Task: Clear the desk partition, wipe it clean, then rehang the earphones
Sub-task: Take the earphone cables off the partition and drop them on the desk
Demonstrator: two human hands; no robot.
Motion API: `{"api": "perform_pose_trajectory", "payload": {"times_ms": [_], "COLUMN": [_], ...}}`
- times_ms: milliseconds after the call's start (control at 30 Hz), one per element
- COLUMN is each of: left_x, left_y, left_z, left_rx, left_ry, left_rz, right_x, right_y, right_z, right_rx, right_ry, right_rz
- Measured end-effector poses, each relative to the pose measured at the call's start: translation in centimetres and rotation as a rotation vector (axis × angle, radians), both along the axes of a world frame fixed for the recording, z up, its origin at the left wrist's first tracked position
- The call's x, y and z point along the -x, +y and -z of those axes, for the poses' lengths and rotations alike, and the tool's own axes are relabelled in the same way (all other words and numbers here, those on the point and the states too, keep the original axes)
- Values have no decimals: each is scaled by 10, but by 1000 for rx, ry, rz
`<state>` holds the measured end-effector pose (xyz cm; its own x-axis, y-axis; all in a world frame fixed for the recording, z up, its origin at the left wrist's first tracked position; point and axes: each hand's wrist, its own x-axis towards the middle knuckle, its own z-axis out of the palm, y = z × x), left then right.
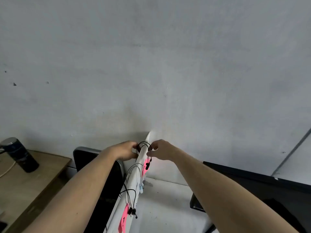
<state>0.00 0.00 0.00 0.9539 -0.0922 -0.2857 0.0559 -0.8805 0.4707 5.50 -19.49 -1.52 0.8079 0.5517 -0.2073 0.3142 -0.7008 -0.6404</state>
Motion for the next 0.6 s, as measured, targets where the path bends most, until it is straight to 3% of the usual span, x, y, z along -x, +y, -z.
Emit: {"api": "perform_pose_trajectory", "payload": {"times_ms": [367,600], "left_x": [4,2], "left_y": [8,11], "left_z": [8,-1], "left_rx": [232,236], "left_ry": [66,34], "left_rz": [-26,-181], "right_x": [6,4], "right_y": [8,5], "right_z": [-8,-27], "right_rx": [-25,-81], "right_ry": [-37,-4], "right_rz": [9,28]}}
